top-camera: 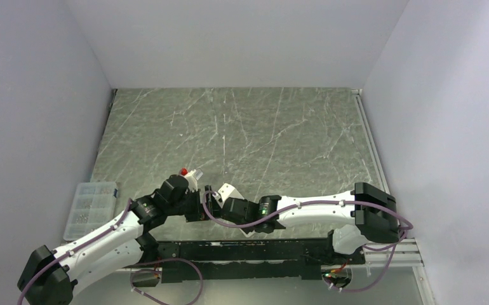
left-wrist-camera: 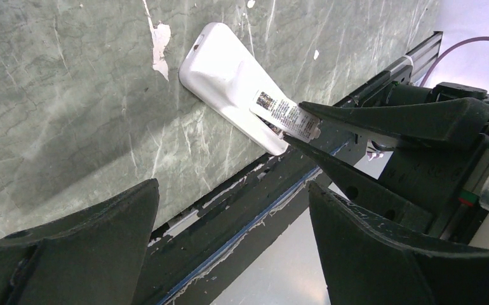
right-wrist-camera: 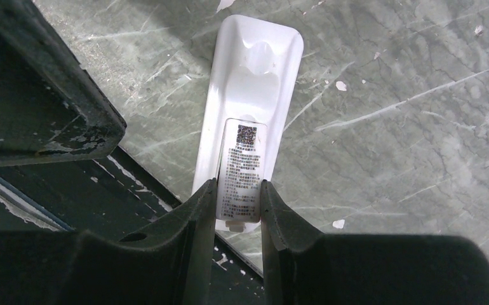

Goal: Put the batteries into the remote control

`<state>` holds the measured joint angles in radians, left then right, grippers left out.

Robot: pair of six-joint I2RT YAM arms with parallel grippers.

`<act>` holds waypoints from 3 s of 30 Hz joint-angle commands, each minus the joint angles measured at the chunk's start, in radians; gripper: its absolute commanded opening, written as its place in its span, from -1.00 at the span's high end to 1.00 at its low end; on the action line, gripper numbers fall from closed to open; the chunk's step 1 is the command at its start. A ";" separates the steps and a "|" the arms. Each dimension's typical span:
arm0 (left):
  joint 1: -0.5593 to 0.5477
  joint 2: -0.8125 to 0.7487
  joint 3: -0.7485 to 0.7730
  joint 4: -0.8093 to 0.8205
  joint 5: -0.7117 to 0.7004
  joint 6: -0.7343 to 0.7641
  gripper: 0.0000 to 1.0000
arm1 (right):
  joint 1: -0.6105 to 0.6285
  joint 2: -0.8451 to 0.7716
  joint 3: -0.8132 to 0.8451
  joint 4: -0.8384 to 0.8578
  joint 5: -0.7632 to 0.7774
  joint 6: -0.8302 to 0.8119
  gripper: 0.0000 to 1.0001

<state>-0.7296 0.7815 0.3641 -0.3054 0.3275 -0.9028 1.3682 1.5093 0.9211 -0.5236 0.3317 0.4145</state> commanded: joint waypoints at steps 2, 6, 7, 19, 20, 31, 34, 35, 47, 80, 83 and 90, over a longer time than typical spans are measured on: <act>0.005 0.000 0.004 0.012 0.016 0.015 -0.85 | 0.003 0.011 0.023 0.011 0.026 0.027 0.84; 0.004 0.005 0.005 0.014 0.018 0.014 -0.85 | 0.003 0.013 0.018 0.021 0.031 0.032 0.77; 0.004 0.006 0.005 0.014 0.018 0.016 -0.85 | 0.003 0.013 0.015 0.025 0.032 0.033 0.73; 0.006 0.012 0.015 0.008 0.019 0.021 -0.85 | 0.003 0.019 0.001 0.039 0.033 0.044 0.47; 0.006 0.012 0.014 0.011 0.019 0.021 -0.85 | 0.003 0.020 0.001 0.039 0.033 0.045 0.45; 0.006 0.024 0.008 0.021 0.025 0.018 -0.85 | 0.003 0.022 -0.004 0.048 0.038 0.053 0.32; 0.006 0.026 0.006 0.026 0.027 0.016 -0.85 | 0.003 0.025 -0.002 0.045 0.039 0.053 0.30; 0.006 0.028 0.005 0.028 0.027 0.016 -0.85 | 0.002 0.026 -0.002 0.045 0.039 0.055 0.30; 0.006 0.027 0.002 0.031 0.027 0.016 -0.85 | 0.003 0.022 0.007 0.039 0.050 0.063 0.22; 0.008 0.051 0.015 0.034 0.028 0.023 -0.84 | 0.001 -0.155 -0.158 0.091 -0.109 0.175 0.45; 0.007 0.044 0.016 0.026 0.025 0.024 -0.84 | 0.002 -0.142 -0.153 0.097 -0.109 0.172 0.45; 0.009 0.044 0.018 0.024 0.025 0.028 -0.84 | 0.001 -0.127 -0.144 0.102 -0.099 0.166 0.46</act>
<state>-0.7269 0.8345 0.3641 -0.2977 0.3428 -0.8989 1.3693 1.3773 0.7589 -0.4568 0.2256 0.5774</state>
